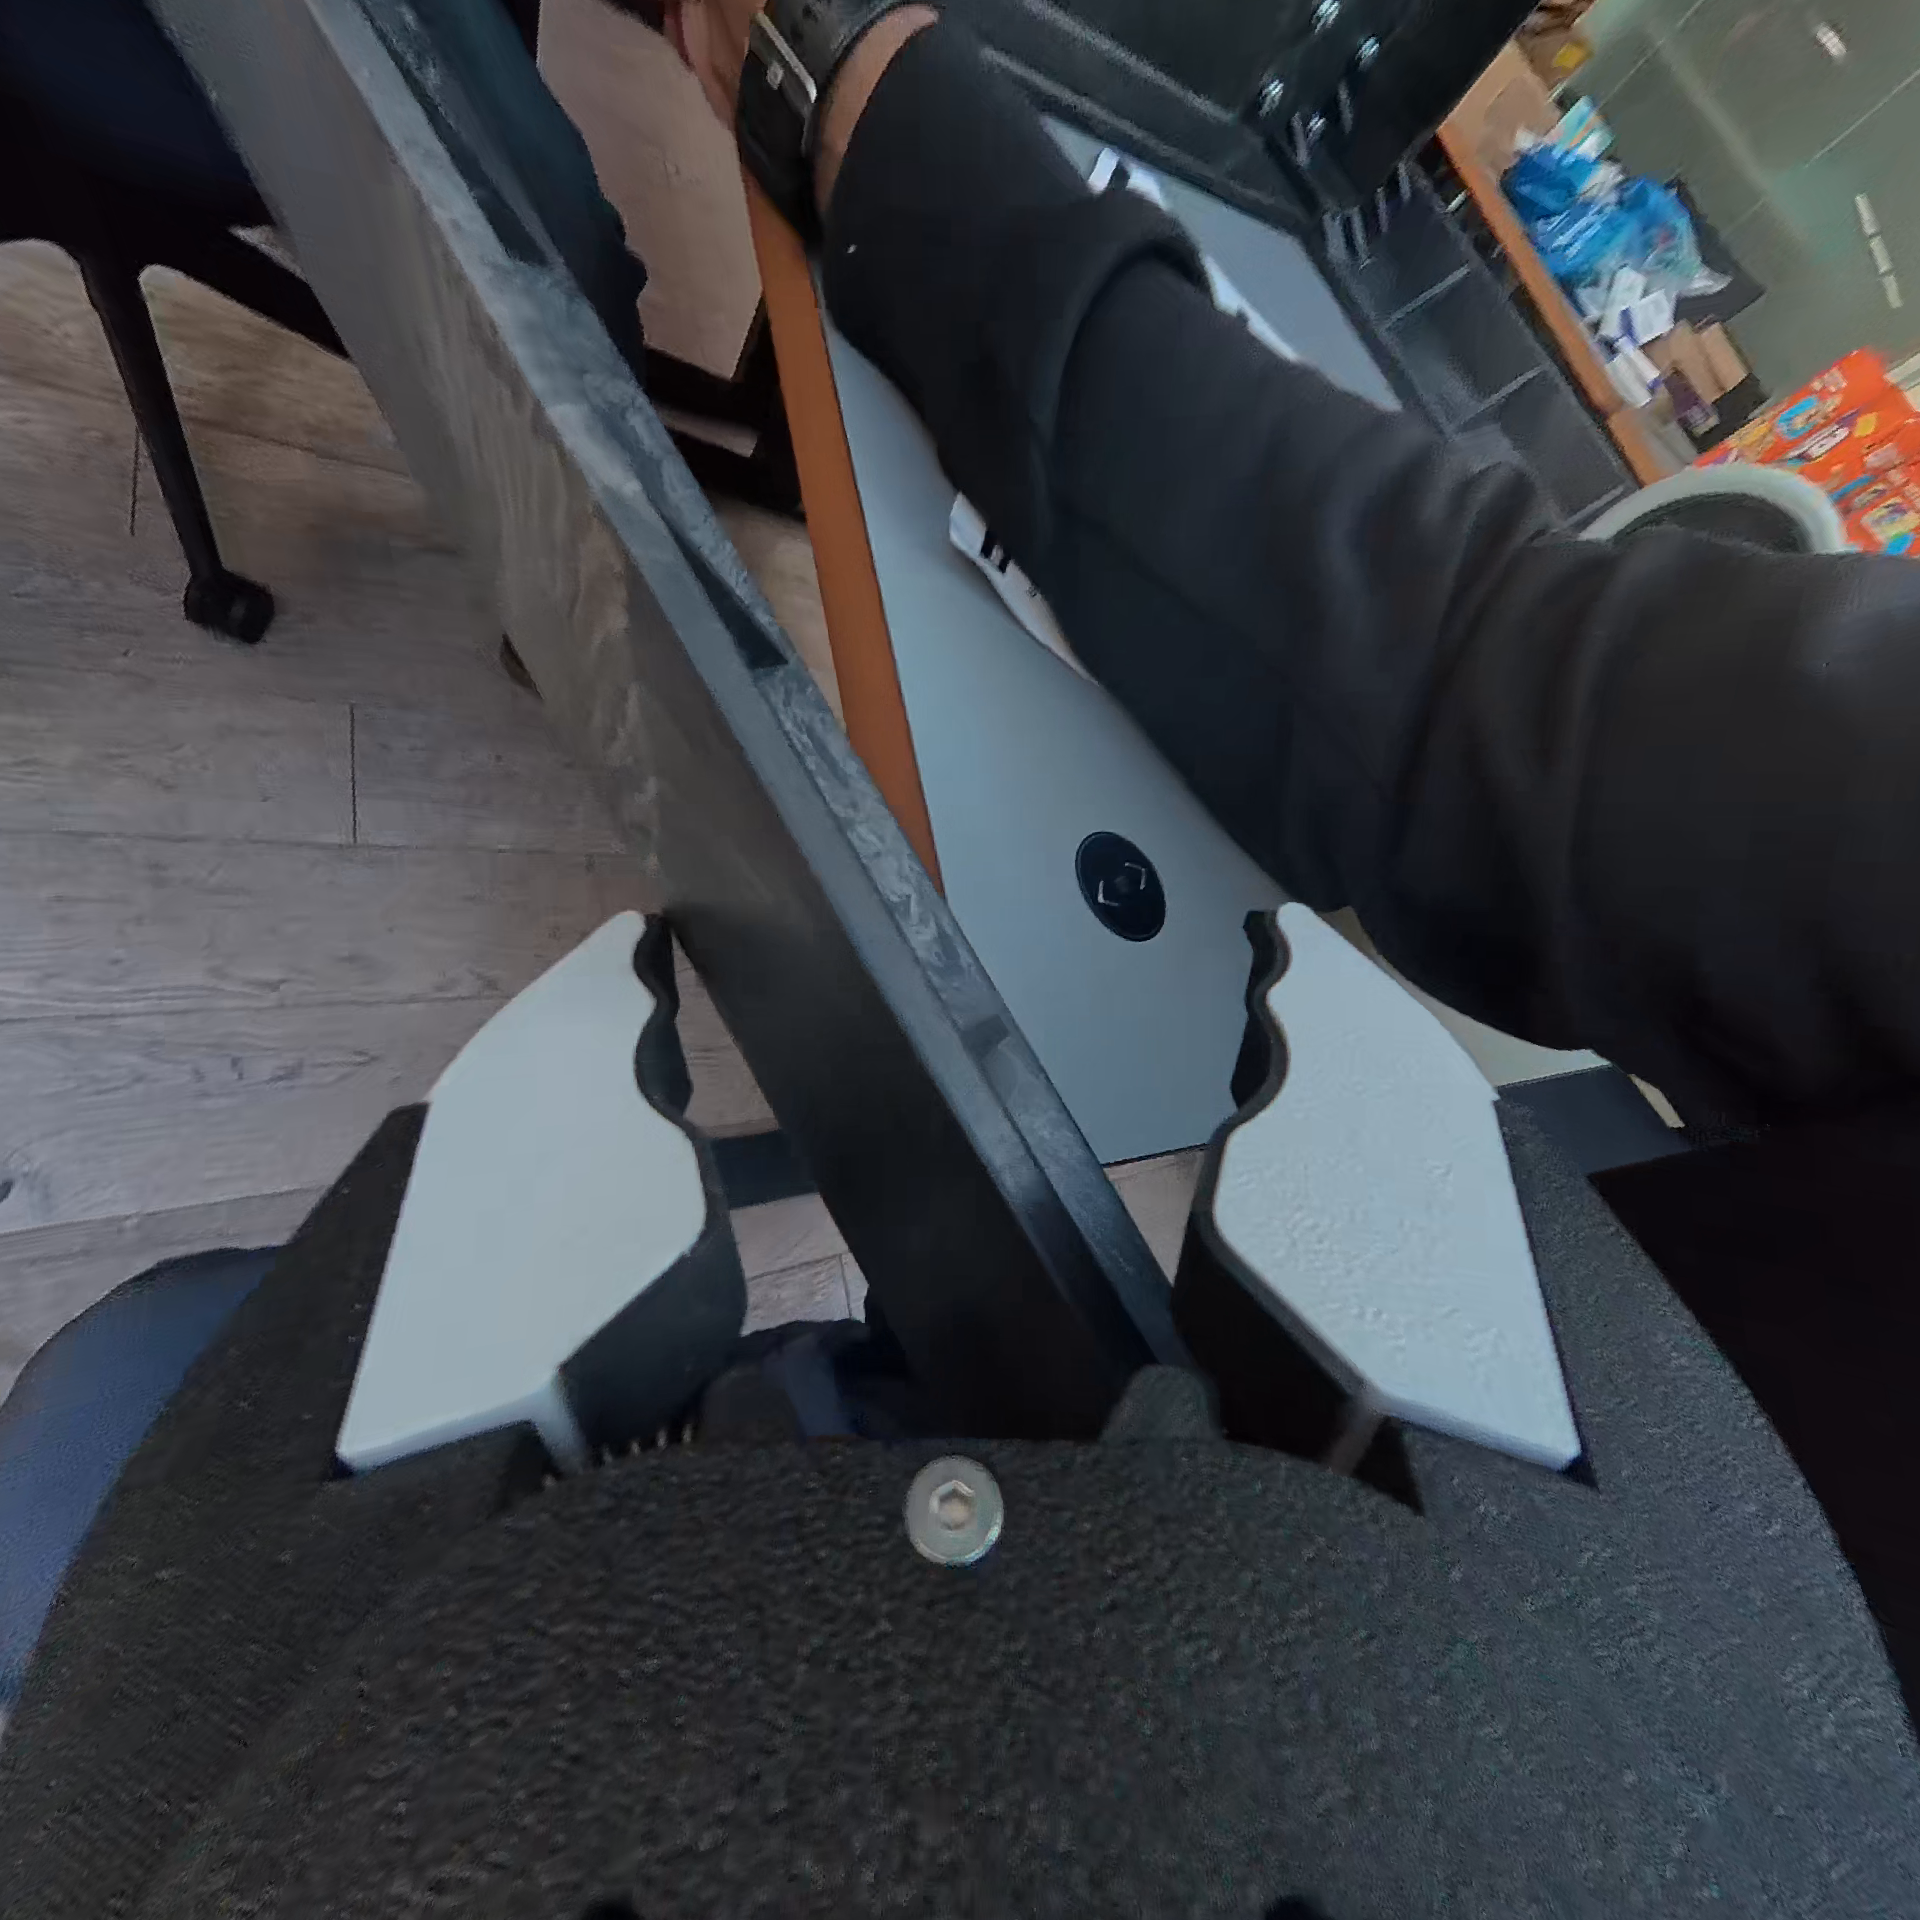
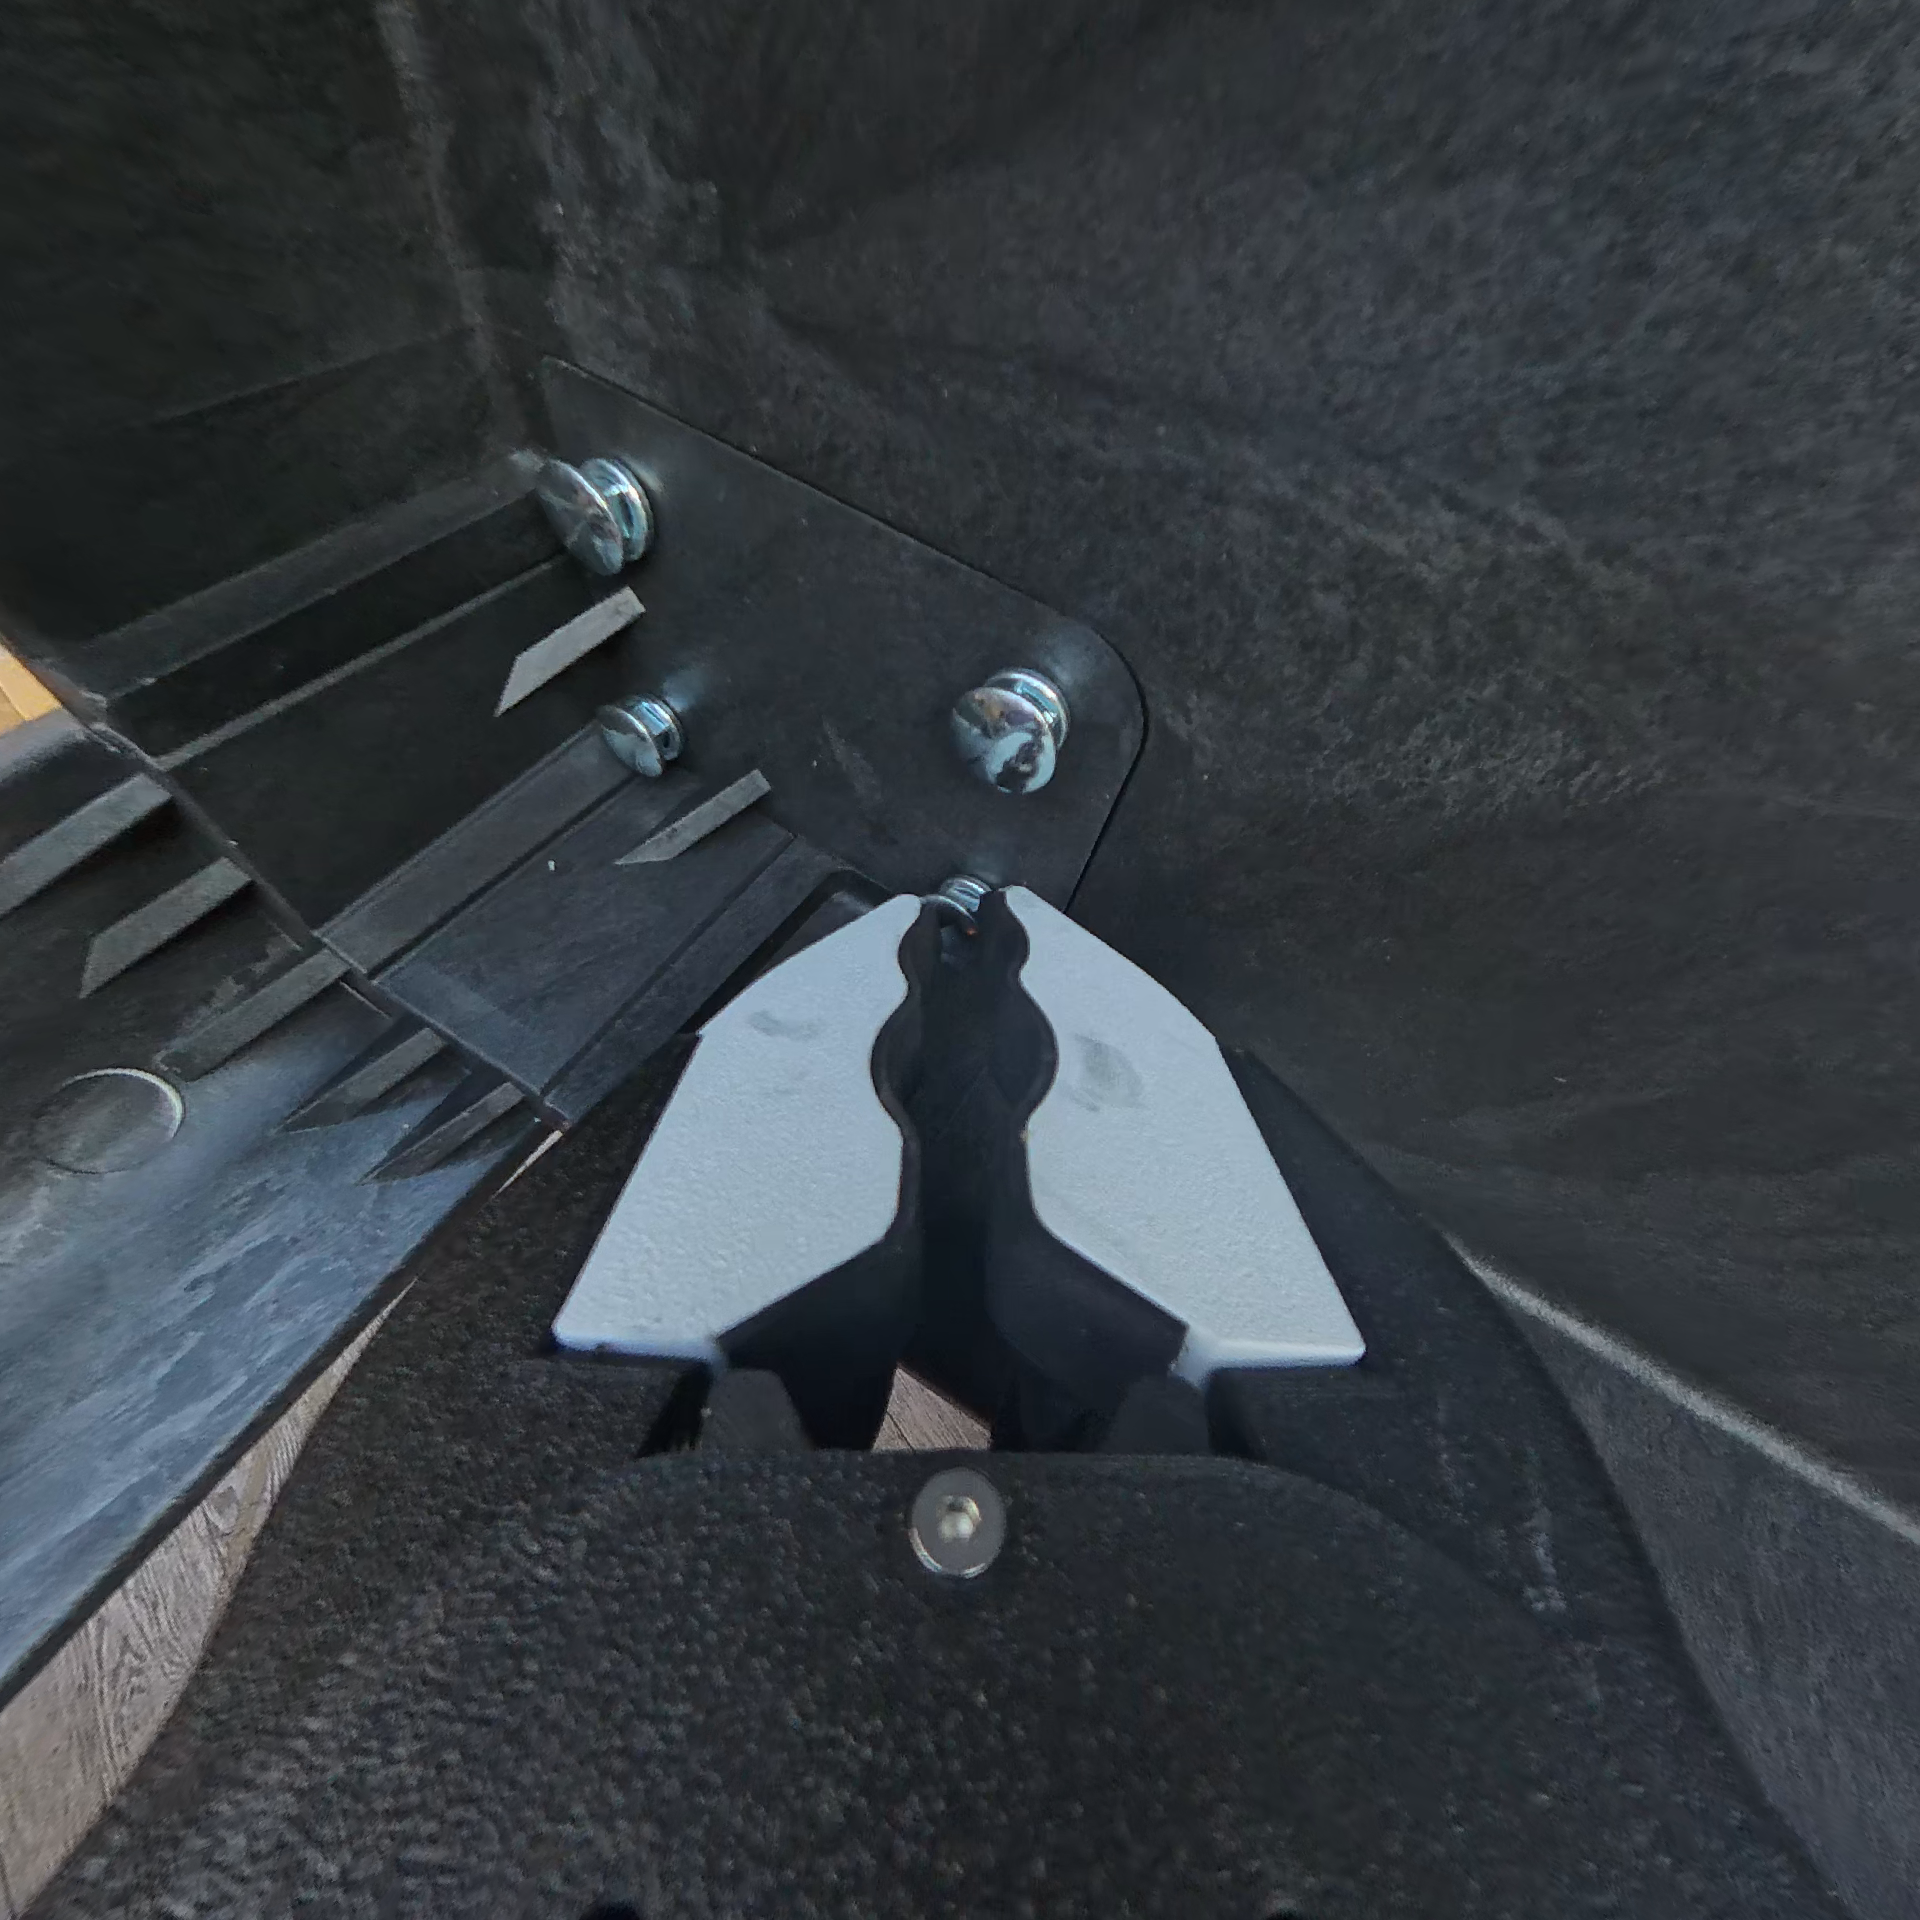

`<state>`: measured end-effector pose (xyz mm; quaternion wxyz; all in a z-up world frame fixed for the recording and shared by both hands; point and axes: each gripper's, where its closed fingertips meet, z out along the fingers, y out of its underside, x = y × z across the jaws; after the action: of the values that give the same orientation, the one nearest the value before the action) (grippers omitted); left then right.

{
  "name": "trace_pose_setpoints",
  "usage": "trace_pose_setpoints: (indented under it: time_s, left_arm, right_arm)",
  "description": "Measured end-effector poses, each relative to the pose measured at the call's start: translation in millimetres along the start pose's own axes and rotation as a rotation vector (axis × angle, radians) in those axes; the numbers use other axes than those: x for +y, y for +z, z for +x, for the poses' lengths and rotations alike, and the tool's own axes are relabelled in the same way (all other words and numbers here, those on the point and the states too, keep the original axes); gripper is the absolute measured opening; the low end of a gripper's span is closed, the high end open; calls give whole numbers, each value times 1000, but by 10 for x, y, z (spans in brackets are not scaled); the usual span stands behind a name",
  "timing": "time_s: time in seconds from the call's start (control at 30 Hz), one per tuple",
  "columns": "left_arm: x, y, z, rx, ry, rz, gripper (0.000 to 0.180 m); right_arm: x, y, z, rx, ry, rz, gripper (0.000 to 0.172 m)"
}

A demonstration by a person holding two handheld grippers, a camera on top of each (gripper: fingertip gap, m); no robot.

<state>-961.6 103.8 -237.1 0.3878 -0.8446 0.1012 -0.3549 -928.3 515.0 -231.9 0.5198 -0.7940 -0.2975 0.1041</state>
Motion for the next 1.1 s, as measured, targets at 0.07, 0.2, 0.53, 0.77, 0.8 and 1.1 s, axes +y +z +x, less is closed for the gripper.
trace_pose_setpoints:
  time_s: [0.07, 0.2, 0.53, 0.77, 0.8, 1.1]
  left_arm:
    - [-149, -98, 80, 62, -40, 65, 108]
    - [-524, -487, 150, 232, -138, 325, 91]
    - [-598, 197, 43, 432, -219, -172, 120]
    - [-174, 512, -273, -3, -3, -319, 86]
    - [-151, 538, -291, -51, 8, -312, 82]
    - [-113, 582, -320, -125, 59, -323, 78]
  right_arm:
    - [-2, 3, 0, 0, -2, 1, 8]
    - [-7, 4, 7, 15, -17, 9, 3]
    - [6, 3, 83, 91, -54, 7, 0]
    - [-51, -58, 108, 104, -31, 58, 0]
    - [-34, -52, 123, 107, -18, 45, 0]
    - [-20, -22, 125, 106, -19, 42, 0]
